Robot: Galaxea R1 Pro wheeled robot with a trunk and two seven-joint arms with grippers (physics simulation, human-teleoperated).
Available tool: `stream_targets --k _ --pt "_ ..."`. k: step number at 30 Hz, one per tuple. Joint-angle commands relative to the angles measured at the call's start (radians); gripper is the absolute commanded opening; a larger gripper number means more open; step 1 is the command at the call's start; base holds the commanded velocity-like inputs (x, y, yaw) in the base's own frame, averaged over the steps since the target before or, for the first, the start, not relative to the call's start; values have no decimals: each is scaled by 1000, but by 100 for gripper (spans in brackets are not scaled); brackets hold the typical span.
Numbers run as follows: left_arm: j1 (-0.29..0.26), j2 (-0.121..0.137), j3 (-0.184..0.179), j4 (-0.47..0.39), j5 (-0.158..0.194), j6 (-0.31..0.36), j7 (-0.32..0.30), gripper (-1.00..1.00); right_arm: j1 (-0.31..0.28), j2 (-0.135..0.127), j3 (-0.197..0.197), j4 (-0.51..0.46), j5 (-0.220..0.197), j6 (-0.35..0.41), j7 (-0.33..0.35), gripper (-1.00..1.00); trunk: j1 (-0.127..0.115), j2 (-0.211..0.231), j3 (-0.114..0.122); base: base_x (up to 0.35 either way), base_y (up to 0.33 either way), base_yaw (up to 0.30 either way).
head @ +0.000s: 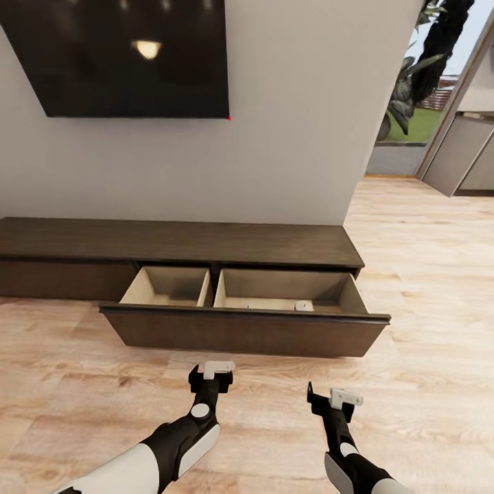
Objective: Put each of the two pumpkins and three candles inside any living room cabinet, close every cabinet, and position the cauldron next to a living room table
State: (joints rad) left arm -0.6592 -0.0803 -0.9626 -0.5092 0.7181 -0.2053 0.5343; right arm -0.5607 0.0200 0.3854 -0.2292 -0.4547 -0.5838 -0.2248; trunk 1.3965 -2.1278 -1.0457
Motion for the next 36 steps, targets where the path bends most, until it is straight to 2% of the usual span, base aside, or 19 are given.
stream_targets --k 1,3,6,16,21,28,36 --pt "-1 0 -8 0 11 -6 6 100 -1 -1 9 0 -3 -3 -1 100 0 0 -1 0 0 0" --pt "-1 0 -10 0 11 -7 6 100 -1 -1 9 1 -3 -2 44 100 0 0 -1 0 0 0" --pt "-1 0 -16 0 11 -7 7 100 -1 -1 9 3 -3 0 76 100 0 0 -1 0 0 0" --pt "-1 0 -18 1 9 -6 7 100 -1 -2 4 -1 -14 -56 88 100 0 0 -1 207 0 0" --pt "-1 0 -18 1 9 -6 7 100 -1 -2 4 0 -15 -60 88 100 0 0 -1 67 0 0" --pt "0 0 -18 1 8 -6 7 100 -1 -2 4 3 -17 -59 88 100 0 0 -1 242 0 0" --pt "0 -1 -18 1 10 -6 10 100 -1 -2 4 12 -18 -59 88 100 4 -7 -4 32 0 0"
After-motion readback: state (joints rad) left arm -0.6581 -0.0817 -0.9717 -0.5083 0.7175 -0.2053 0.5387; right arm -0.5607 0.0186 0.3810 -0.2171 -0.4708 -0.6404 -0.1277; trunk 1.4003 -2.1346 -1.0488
